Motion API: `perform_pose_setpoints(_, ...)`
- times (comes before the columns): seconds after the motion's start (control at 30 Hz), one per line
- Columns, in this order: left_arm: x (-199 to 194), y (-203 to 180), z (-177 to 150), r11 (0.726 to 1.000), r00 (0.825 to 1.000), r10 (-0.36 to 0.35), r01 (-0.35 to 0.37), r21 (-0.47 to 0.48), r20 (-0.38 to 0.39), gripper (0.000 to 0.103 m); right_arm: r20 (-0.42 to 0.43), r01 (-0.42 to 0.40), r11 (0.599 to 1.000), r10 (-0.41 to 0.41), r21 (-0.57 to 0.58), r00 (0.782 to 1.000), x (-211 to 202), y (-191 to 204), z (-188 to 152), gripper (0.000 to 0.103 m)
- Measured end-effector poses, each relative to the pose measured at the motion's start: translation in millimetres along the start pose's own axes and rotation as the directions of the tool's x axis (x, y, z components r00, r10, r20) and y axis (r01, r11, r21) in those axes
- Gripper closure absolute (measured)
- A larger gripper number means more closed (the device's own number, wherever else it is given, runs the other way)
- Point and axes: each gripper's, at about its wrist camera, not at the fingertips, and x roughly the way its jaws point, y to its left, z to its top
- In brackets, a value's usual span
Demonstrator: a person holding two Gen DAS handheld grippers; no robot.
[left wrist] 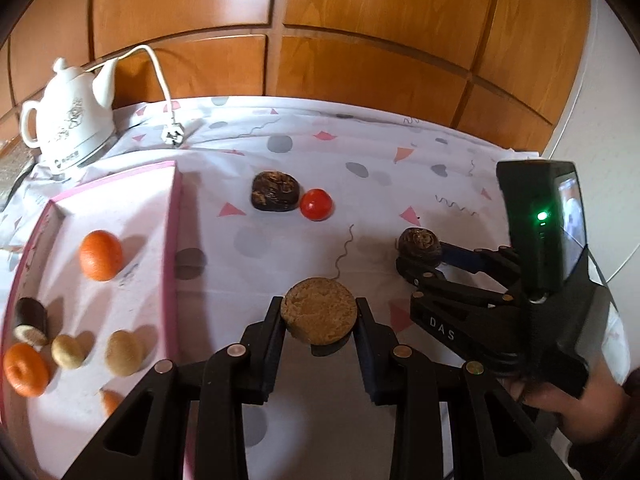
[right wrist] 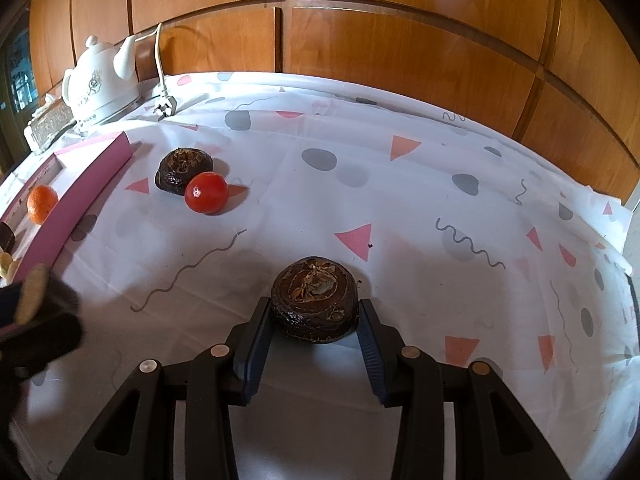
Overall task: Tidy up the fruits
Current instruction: 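Carry the yam slice and dark tuber over the tray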
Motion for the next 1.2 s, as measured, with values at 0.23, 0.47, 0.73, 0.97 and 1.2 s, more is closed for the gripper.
perform_pose_setpoints(0.23, -19.4, 25.5, -2.5, 0.998, 1.0, 0.024, -0.023, -0.052, 0.015, 0.07, -0.024, 0.017, 0.999, -0.016, 0.038, 1.0, -7.2, -1.1, 0.7, 0.061)
perform_pose_setpoints(0.47, -30.7, 45.4, -9.1, 0.995, 0.999, 0.044, -0.041, -0.093, 0.031, 0.07, -0.036, 0.02, 0.996, -0.017, 0.083, 0.999, -16.6, 0.4, -4.2, 0.061)
perform_pose_setpoints(0.73, -39.3, 68.2, -16.8, 0.989, 0.996, 0.073, -0.066, -0.134, 0.044, 0.07, -0.048, -0.009, 0.99, 0.016, 0.138, 0.999, -27.3, 2.7, -13.5, 0.061)
perform_pose_setpoints(0.97, -46.6, 87.5, -23.0, 0.982, 0.994, 0.095, -0.084, -0.17, 0.059, 0.07, -0.023, -0.095, 0.979, 0.101, 0.178, 0.995, -41.8, 16.3, -13.1, 0.061)
perform_pose_setpoints(1.2, -55.6, 114.0, -27.7, 0.968, 0.991, 0.114, -0.096, -0.231, 0.066, 0.07, 0.007, -0.194, 0.975, 0.194, 0.112, 0.981, -58.1, 50.4, 0.5, 0.061)
